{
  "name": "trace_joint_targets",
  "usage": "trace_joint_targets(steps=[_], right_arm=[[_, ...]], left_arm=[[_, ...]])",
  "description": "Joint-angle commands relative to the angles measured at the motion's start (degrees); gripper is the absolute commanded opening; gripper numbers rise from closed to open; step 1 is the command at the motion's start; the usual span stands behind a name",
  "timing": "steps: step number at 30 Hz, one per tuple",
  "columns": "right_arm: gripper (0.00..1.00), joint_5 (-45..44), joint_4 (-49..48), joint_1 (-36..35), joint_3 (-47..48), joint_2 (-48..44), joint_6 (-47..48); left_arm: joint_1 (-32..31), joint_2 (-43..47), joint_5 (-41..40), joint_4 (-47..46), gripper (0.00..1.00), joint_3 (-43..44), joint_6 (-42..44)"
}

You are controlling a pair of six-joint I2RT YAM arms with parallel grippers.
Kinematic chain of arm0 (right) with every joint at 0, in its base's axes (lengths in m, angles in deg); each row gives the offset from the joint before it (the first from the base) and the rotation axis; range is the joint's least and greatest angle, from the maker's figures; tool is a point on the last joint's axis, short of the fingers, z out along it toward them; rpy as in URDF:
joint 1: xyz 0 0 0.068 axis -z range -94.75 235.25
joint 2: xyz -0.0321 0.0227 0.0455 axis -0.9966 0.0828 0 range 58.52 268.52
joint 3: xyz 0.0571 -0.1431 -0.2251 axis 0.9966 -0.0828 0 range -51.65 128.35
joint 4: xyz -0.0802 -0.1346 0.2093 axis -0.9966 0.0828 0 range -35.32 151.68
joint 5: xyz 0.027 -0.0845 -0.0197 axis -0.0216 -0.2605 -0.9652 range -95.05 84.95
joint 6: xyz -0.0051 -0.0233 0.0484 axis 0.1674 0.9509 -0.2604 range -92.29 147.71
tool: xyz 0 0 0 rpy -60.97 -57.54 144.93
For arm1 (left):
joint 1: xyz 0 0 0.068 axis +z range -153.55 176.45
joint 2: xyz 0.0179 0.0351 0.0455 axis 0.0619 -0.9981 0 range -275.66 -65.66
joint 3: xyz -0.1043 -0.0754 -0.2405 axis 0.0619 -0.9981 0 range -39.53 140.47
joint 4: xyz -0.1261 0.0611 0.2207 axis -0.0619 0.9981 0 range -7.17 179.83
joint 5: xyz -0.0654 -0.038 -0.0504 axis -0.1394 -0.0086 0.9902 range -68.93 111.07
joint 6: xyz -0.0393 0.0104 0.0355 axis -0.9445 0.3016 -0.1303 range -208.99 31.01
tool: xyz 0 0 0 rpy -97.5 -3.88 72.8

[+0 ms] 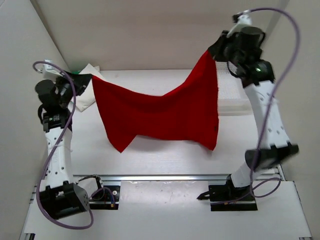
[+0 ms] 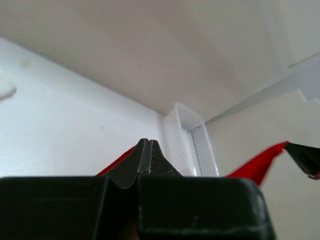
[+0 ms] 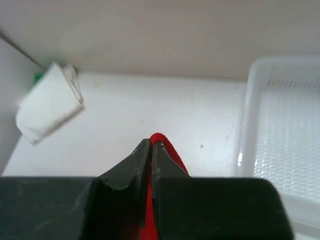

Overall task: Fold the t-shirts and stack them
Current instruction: Flatten out the tshirt

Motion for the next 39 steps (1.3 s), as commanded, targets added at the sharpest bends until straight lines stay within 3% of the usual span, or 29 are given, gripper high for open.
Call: trace_joint_targets(steps=[1, 2, 5, 7, 10, 15, 18, 20, 23, 25, 26, 29, 32, 34, 37, 39], right_arm=[[0.0, 8.8, -2.9, 2.4, 0.5, 7.2, 0.4], [0.0, 9.2, -1.5, 2.5, 3.0, 12.0, 1.4], [0.0, 10.6, 2.4, 3.9, 23.2, 25.0, 0.1], [0.0, 13.1, -3.6, 4.8, 23.1, 24.9, -3.1], [0.0, 10.3, -8.9, 4.3, 29.0, 24.2, -4.2], [0.0, 9.0, -25.5, 5.9, 24.5, 15.4, -6.0], [0.0, 11.4, -24.4, 7.4, 25.5, 13.6, -6.1], [0.0, 11.4, -23.4, 7.6, 21.1, 12.3, -4.4], [0.0, 9.0, -19.6, 7.3, 13.3, 9.2, -1.0], [0.0, 9.0, -20.2, 7.4, -0.3, 5.2, -0.3], [0.0, 8.1, -23.1, 6.8, -5.3, 1.3, 0.4], [0.0, 4.3, -30.5, 6.0, -34.7, -9.1, -0.1], [0.0, -2.5, -34.4, 3.1, -51.3, -18.1, -1.5], [0.0, -5.7, -36.0, -0.3, -65.9, -24.4, -7.3], [0.0, -5.3, -37.0, -2.7, -79.9, -31.7, -13.8], [0.0, -6.5, -32.1, -4.7, -85.8, -36.4, -15.6]], left_arm=[[-4.3, -4.9, -8.7, -0.9, 0.0, -3.8, 3.3], [-5.3, -7.9, -9.6, -1.5, 0.0, -3.2, 3.8], [-7.0, -16.8, -12.1, -1.9, 0.0, 3.5, 3.6], [-5.8, -22.3, -8.5, -0.2, 0.0, 10.7, 1.7], [-4.0, -25.0, -8.7, -0.5, 0.0, 22.1, -0.2], [1.3, -26.4, -7.8, 0.4, 0.0, 34.1, -2.4], [3.6, -27.8, -7.8, 2.5, 0.0, 39.6, -1.6], [4.2, -27.6, -7.9, 2.4, 0.0, 39.2, -1.3], [4.9, -25.9, -8.3, 0.4, 0.0, 33.6, -0.9], [5.3, -23.3, -10.0, -0.4, 0.0, 28.1, 0.1], [5.2, -20.7, -10.7, -1.3, 0.0, 23.0, 1.6], [3.9, -10.6, -17.4, -3.7, 0.0, 5.4, 5.1], [0.8, 1.2, -26.2, -3.7, 0.0, -11.2, 9.8], [-1.3, 8.3, -28.9, -2.8, 0.0, -23.1, 10.3], [-0.2, 11.7, -22.4, -1.5, 0.0, -33.1, 9.1], [1.0, 12.8, -19.4, 0.9, 0.0, -37.2, 9.4]])
